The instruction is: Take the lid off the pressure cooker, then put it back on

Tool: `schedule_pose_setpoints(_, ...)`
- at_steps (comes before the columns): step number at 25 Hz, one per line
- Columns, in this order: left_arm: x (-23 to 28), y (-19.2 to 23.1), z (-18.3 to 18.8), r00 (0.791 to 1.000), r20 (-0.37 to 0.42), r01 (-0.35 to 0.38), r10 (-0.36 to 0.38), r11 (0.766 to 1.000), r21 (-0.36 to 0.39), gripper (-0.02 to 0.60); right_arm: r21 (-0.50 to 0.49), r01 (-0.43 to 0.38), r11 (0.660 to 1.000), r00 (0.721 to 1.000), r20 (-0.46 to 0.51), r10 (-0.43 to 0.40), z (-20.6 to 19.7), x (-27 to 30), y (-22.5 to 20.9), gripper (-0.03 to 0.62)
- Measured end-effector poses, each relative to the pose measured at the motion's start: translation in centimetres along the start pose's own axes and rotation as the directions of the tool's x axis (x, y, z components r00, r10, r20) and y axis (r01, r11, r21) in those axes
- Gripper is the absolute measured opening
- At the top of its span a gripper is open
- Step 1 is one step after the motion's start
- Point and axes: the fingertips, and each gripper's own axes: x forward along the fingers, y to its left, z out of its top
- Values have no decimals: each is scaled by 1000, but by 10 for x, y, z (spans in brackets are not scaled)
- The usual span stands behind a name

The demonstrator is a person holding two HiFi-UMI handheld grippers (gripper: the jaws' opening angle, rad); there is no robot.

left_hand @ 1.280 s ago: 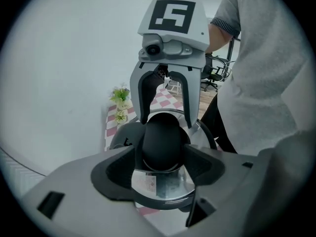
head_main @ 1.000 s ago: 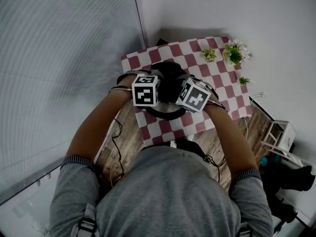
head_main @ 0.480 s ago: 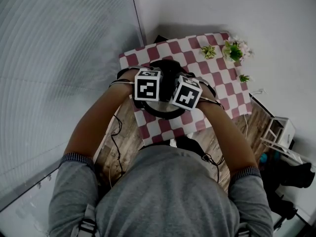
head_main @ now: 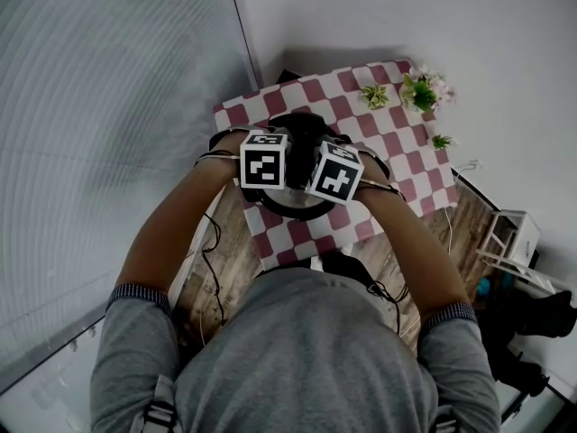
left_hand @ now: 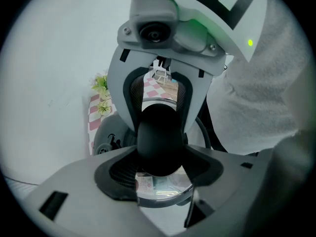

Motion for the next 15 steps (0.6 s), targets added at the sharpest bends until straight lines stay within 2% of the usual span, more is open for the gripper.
schedule_pose_setpoints(15, -31, -6, 20, 998, 0, -58, 58, 998, 33, 299, -32, 60, 998, 997, 48, -58, 10, -35, 6, 290)
